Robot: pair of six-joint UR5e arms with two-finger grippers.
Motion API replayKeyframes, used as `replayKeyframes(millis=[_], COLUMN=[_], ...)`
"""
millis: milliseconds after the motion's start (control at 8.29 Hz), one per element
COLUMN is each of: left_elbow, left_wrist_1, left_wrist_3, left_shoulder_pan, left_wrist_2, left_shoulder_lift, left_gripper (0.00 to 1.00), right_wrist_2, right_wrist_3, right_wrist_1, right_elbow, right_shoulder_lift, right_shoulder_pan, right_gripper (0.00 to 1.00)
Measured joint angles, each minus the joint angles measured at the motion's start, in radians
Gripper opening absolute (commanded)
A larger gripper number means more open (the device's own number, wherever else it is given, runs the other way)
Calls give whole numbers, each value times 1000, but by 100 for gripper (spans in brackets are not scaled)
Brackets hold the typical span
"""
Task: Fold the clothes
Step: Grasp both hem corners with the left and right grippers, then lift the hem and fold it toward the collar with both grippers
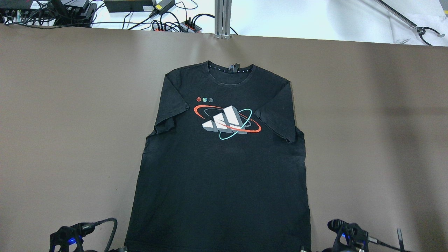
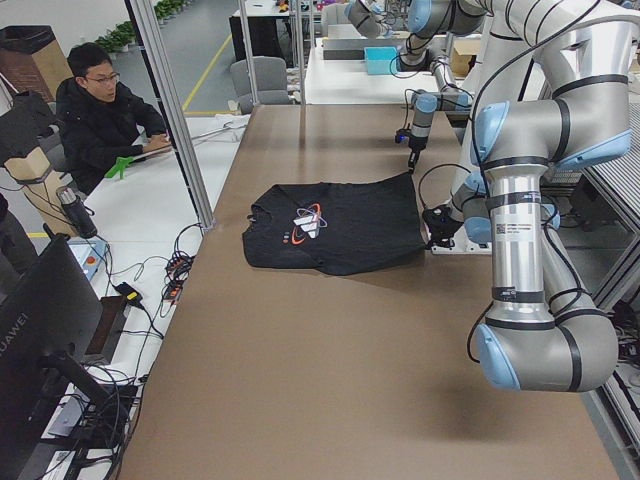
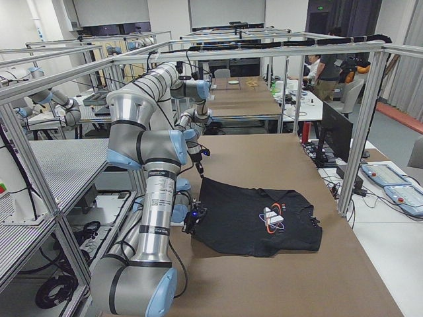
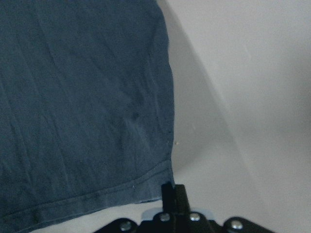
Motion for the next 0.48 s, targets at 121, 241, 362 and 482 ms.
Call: replayKeyframes(millis=[121,241,362,482], left_elbow=[6,43,95,160], left_wrist_1=[10,14,16,17], left_wrist_3=[55,132,207,291], left_shoulder_pan=[-63,-157,-250,-357], left_wrist_2=[-42,-106,-166,-237], left_shoulder_lift=[-32,-78,-133,-194], left_gripper=[0,0,0,0], right_wrist_2=[102,227,330,401], right_wrist_3=[-111,-250,-371,-479], right_wrist_1=[-32,-103,-198,-292], right_elbow=[-9,-39,-93,-154], right_shoulder_lift=[37,116,227,338], right_shoulder_pan=[115,270,413,535], right_gripper=[0,0,0,0])
